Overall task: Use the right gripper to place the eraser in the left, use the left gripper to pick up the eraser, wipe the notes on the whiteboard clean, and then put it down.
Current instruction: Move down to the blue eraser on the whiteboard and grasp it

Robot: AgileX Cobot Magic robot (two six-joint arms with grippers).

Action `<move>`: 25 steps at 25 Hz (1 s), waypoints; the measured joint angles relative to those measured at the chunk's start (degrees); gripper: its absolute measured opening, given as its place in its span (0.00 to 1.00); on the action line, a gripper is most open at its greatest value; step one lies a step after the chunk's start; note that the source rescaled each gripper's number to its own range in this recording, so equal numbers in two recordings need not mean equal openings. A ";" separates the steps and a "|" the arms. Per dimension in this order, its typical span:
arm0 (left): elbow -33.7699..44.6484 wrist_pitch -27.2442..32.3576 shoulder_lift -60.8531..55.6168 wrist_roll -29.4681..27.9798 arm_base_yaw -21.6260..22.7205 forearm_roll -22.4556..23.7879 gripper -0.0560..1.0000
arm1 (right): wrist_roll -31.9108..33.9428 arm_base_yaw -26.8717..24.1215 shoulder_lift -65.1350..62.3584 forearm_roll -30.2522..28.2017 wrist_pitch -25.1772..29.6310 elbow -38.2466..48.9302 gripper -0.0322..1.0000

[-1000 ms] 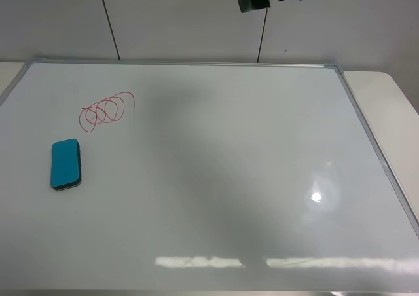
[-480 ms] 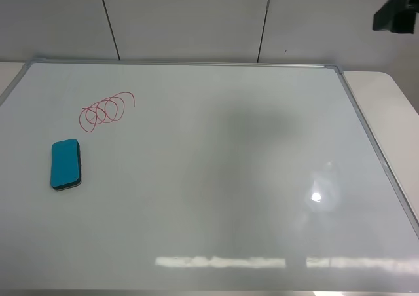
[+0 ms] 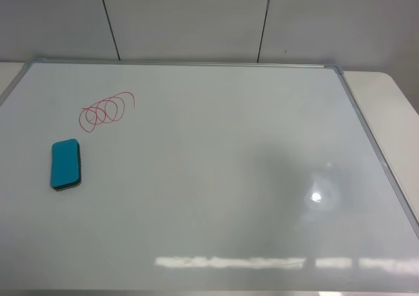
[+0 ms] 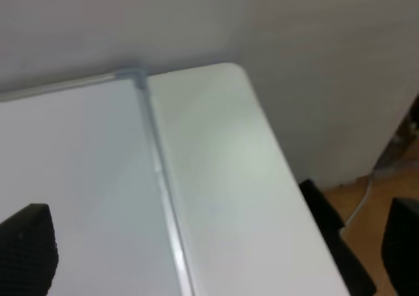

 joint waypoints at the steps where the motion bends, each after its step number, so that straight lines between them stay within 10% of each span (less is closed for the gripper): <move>1: 0.00 0.00 0.00 0.00 0.00 0.00 1.00 | -0.19 -0.37 -2.27 0.00 0.88 0.33 1.00; 14: 0.00 0.00 0.00 0.00 0.00 0.00 1.00 | -1.77 -2.34 -25.69 0.01 20.89 0.90 1.00; 25: 0.00 0.00 0.00 0.00 0.00 0.00 1.00 | -13.99 -5.35 -26.09 10.02 22.36 9.01 1.00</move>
